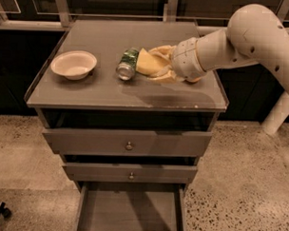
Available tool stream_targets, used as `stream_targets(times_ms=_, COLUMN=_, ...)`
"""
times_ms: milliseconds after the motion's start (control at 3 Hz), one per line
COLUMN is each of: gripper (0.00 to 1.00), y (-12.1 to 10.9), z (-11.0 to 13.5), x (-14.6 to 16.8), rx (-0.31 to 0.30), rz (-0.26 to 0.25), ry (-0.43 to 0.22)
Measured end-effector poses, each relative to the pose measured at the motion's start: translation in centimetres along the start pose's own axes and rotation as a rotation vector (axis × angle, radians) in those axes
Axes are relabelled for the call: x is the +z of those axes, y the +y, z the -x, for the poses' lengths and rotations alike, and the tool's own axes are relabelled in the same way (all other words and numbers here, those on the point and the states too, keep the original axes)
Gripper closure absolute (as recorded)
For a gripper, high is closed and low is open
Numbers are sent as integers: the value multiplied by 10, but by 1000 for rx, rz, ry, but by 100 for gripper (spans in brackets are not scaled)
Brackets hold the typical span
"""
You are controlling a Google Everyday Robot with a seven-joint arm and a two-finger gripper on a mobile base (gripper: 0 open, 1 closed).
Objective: Pick sponge from bottom drawer and place on counter
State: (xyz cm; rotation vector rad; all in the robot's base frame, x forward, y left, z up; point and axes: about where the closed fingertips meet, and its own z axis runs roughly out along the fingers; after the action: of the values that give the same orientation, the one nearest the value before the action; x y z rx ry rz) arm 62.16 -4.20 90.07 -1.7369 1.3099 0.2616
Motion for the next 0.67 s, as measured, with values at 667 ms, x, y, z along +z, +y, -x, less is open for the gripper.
stream_targets(times_ms=667, gripper=100, y=2, z=-32, x=36, rx=81, rz=7, ry=-11)
